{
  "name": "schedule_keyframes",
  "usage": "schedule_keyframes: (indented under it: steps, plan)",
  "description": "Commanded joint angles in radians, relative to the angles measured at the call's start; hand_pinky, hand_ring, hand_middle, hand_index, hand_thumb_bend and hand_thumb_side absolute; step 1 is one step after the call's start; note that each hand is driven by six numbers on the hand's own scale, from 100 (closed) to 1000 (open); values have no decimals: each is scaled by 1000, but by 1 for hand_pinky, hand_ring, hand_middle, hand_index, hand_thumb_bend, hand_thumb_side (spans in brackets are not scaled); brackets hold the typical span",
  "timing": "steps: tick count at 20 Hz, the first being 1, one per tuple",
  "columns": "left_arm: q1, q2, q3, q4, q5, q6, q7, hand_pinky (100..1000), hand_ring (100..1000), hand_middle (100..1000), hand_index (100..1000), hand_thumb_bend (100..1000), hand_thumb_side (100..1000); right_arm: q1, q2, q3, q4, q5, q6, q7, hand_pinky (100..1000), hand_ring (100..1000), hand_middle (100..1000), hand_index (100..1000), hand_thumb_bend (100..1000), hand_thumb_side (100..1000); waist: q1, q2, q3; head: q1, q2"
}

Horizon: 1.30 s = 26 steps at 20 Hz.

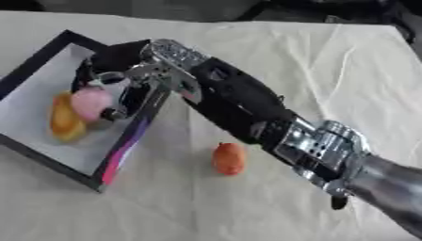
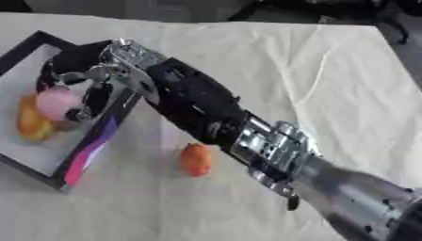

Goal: Pick up objects on the table and place them in the box.

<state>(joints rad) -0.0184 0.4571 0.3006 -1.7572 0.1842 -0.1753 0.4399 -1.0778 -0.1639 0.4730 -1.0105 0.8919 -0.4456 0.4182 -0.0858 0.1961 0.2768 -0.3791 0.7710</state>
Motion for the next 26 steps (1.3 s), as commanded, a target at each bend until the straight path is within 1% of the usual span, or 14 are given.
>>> schedule_keyframes:
  steps: [1,4,7,8,9,10,12,15,19,20,21,22,23,26]
  plan:
    - [-6,25,7,-15,-8,-1,-2,873,720,777,889,100,730,-21,-23,-25,-52,-16,29,-40,941,880,788,950,100,465,2,-13,2,-5,-1]
    - [-3,24,10,-14,-9,-1,1,874,720,777,890,100,730,-23,-36,-36,-93,-54,70,-72,944,878,786,954,100,505,4,-15,1,-8,-1]
    - [0,25,11,-13,-9,-2,2,874,720,776,890,100,729,-26,-51,-46,-140,-96,108,-76,943,874,781,951,100,477,6,-16,-2,-8,-1]
    - [2,25,11,-13,-9,-2,3,874,720,776,890,100,729,-28,-59,-50,-159,-115,120,-73,943,873,780,951,100,450,6,-17,-4,-6,-1]
    - [4,25,12,-12,-10,-2,3,874,720,776,890,100,730,-34,-70,-55,-183,-138,134,-71,940,871,779,949,100,393,6,-18,-8,-2,-1]
    - [6,26,13,-12,-11,-2,4,875,720,777,890,100,729,-43,-87,-57,-211,-149,149,-68,934,868,775,945,100,306,6,-19,-11,3,-1]
    - [12,29,17,-11,-14,-3,7,875,720,776,890,100,729,-56,-121,-61,-277,-198,182,-68,922,859,768,938,100,230,4,-24,-25,18,-1]
    - [25,35,27,-12,-22,-3,16,875,720,776,889,100,729,-45,-201,-58,-409,-310,239,-50,914,848,759,927,100,170,-4,-33,-51,45,-1]
    - [36,39,32,-12,-29,-1,22,875,720,776,890,100,730,7,-317,-63,-624,-449,315,-30,912,847,761,928,100,117,-8,-42,-75,69,-1]
    - [38,40,32,-11,-31,-1,23,875,720,776,890,100,730,21,-343,-62,-676,-472,330,-24,912,848,762,928,100,118,-9,-43,-80,74,-1]
    - [41,40,33,-11,-32,0,23,876,720,776,889,100,731,39,-371,-56,-728,-492,340,-13,908,847,763,928,100,150,-10,-45,-85,77,-1]
    - [42,40,33,-12,-32,0,24,876,720,776,889,100,732,59,-396,-52,-775,-510,351,-2,906,842,756,928,302,100,-11,-45,-89,77,-1]
    - [41,38,32,-13,-29,-1,24,876,720,776,889,100,734,84,-419,-46,-813,-528,364,14,907,840,758,926,100,211,-12,-45,-92,77,-1]
    - [37,38,31,-14,-30,0,23,876,720,777,890,100,733,154,-468,-38,-889,-570,405,60,910,841,759,916,100,235,-14,-44,-100,79,-1]
